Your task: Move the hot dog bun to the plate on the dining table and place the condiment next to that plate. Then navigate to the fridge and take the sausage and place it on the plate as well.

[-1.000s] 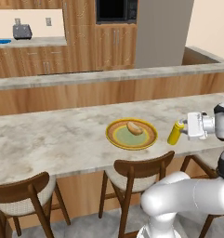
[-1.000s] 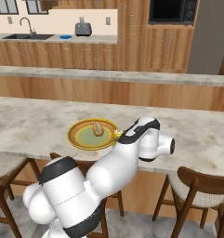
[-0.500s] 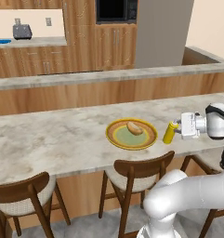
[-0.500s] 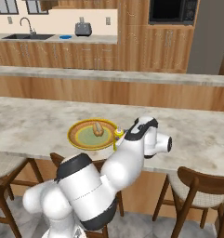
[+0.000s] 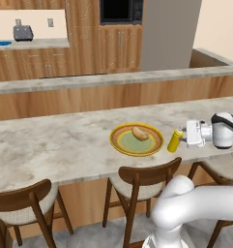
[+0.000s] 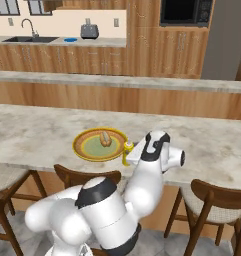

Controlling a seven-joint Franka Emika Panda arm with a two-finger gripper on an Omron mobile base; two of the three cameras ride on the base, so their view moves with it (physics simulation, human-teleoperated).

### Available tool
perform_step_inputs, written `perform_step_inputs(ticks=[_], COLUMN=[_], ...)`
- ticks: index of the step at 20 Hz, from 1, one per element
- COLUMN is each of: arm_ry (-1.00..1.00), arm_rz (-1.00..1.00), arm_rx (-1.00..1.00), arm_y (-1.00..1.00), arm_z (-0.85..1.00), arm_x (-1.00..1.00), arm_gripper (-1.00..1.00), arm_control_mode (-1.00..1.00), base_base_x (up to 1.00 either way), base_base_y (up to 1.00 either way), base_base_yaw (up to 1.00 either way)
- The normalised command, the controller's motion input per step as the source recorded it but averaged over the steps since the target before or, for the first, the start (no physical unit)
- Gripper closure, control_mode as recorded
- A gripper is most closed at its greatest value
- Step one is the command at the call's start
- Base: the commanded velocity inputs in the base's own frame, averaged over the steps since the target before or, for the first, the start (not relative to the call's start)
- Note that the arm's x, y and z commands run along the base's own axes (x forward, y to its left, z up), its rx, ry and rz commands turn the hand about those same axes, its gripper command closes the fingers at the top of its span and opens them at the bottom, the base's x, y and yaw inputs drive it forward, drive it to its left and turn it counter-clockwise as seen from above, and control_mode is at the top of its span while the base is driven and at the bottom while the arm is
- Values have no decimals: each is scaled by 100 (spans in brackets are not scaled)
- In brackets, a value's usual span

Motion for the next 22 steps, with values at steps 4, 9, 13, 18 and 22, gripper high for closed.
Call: perform_step_inputs(ticks=[4,9,13,18,22], arm_ry=[0,0,0,-2,-3], arm_rz=[0,0,0,0,0], arm_rx=[0,-1,-2,-5,0], arm_y=[9,0,1,14,6], arm_z=[-14,-29,-24,-11,0], arm_x=[42,31,13,-31,-7], arm_gripper=[100,100,100,-100,-100], arm_control_mode=[-100,-100,-100,-100,-100], base_base_x=[0,0,0,0,0], base_base_y=[0,0,0,0,0], base_base_yaw=[0,0,0,0,0])
